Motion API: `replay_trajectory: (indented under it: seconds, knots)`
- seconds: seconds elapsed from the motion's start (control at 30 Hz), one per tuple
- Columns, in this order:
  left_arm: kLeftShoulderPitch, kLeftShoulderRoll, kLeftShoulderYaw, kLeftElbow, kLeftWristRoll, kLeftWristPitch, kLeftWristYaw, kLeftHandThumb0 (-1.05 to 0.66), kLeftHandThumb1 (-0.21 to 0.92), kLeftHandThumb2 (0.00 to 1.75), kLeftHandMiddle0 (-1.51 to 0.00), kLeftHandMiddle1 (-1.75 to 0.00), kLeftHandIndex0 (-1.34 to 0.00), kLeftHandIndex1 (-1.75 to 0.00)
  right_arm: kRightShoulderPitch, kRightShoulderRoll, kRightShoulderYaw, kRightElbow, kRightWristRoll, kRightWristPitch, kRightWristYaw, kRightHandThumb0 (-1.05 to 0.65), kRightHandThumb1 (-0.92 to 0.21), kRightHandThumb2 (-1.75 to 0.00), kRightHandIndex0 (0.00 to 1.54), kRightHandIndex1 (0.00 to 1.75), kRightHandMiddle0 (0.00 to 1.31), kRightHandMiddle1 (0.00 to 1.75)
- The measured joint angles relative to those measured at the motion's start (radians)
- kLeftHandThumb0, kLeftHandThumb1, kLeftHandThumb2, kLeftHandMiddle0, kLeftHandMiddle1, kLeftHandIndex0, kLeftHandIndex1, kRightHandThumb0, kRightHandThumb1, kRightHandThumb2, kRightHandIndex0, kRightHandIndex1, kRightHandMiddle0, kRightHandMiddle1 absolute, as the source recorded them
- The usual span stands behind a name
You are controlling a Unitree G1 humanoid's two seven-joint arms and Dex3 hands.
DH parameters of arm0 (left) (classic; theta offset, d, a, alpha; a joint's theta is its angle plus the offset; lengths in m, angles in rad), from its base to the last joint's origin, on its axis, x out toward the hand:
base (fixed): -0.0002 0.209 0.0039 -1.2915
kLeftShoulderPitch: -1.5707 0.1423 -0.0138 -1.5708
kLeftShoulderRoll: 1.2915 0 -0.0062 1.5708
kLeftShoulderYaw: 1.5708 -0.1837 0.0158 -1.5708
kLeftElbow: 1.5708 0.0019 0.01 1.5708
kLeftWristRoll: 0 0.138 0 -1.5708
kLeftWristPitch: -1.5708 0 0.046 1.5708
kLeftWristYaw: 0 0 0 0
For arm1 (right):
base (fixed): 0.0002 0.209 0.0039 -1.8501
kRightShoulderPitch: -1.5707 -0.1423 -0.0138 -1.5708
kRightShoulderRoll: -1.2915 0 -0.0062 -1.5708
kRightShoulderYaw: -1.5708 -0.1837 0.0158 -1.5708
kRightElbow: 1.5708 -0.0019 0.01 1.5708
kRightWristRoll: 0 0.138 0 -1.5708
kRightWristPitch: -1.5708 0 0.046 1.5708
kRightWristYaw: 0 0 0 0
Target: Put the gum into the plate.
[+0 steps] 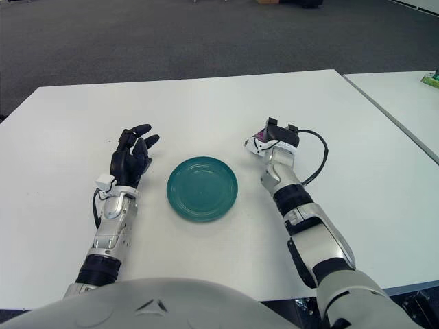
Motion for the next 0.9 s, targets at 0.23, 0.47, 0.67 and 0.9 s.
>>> replay_trajectory:
  seconds: [0.23,0.47,0.67,0.9]
  knots:
    - [0.003,0.000,-0.002,-0.001,0.005,0.000,0.007,-0.76,0.92,0.72,-0.37,-0.88,-0.28,-1.16,0.012,-0.111,0.024,-0.113,-0.010,-0.073,0.099,-0.86,-0.92,-0.28,0.05,0.49,0.00,0.35]
    - [0.005,0.000,-0.008,-0.001,0.008,-0.003,0.008,-0.75,0.92,0.72,-0.37,-0.86,-0.28,-1.16,0.019,-0.192,0.047,-0.140,-0.015,-0.157,0.184,-0.87,-0.92,-0.25,0.09,0.40,0.00,0.33]
    - [0.016,0.000,-0.017,-0.004,0.008,-0.004,0.009,-0.74,0.92,0.72,-0.37,-0.86,-0.28,-1.16,0.039,-0.270,0.056,-0.189,-0.014,-0.263,0.277,-0.95,-0.92,-0.22,0.09,0.38,0.00,0.27]
    - [0.023,0.000,-0.020,-0.007,0.008,-0.007,0.009,-0.75,0.92,0.72,-0.38,-0.86,-0.29,-1.17,0.042,-0.328,0.065,-0.198,-0.015,-0.385,0.331,-1.00,-0.92,-0.22,0.08,0.39,0.00,0.19]
